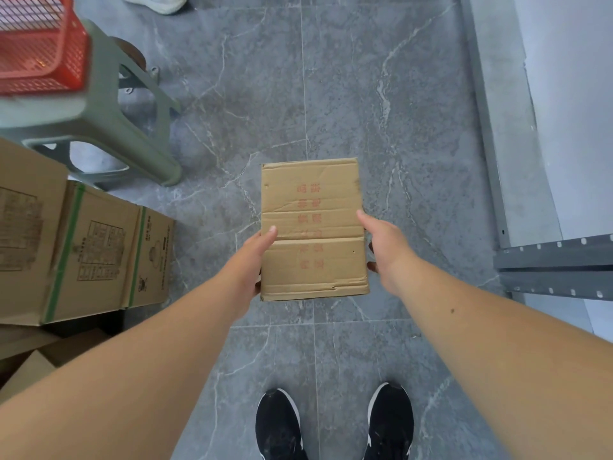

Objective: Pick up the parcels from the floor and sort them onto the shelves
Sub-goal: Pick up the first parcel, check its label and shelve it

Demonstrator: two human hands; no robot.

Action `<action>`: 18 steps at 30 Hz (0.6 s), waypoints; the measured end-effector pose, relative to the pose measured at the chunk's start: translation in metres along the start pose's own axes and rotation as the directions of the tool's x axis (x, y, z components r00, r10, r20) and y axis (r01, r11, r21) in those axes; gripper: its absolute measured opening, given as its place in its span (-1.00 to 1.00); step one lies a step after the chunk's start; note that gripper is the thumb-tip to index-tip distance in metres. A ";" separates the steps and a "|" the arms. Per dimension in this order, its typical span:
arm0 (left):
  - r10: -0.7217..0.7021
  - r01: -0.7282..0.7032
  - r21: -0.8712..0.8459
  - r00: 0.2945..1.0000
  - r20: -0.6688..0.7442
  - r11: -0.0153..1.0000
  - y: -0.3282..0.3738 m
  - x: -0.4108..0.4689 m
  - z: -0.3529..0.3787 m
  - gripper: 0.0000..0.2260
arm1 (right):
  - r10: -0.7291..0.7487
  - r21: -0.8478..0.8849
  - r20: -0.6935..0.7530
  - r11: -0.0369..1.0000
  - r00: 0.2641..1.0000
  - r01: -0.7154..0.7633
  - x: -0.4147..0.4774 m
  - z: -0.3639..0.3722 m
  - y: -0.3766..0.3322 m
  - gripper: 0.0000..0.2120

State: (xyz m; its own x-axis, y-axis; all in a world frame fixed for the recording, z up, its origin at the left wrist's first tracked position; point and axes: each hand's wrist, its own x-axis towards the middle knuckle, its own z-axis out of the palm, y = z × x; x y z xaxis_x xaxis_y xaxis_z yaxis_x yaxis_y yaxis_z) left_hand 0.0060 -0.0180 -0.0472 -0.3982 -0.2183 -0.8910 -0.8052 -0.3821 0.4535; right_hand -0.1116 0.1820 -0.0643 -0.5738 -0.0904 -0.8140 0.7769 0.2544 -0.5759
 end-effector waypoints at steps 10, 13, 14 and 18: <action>0.066 -0.066 0.000 0.998 -0.012 0.998 0.041 -0.040 -0.018 -0.49 | -0.003 0.060 0.023 0.998 1.000 0.002 -0.052 0.007 -0.048 -0.61; 0.095 -0.095 -0.019 0.995 -0.031 0.995 0.065 -0.064 -0.020 -0.57 | -0.025 0.079 0.034 0.997 0.999 0.023 -0.071 0.007 -0.073 -0.41; 0.105 -0.106 -0.025 0.994 -0.035 0.994 0.074 -0.073 -0.019 -0.58 | -0.046 0.086 0.045 0.995 0.998 0.042 -0.075 0.006 -0.081 -0.37; 0.168 -0.170 -0.043 0.985 -0.048 0.984 0.114 -0.112 -0.017 -0.64 | -0.108 0.094 0.047 0.990 0.993 0.103 -0.093 0.001 -0.121 -0.09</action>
State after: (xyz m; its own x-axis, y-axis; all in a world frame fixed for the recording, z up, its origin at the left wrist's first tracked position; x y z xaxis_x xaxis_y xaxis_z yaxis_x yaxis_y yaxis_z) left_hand -0.0337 -0.0522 0.1046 -0.5062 -0.3226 -0.7999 -0.7063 -0.3773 0.5991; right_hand -0.1521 0.1583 0.0812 -0.6413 -0.1629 -0.7498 0.7345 0.1524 -0.6613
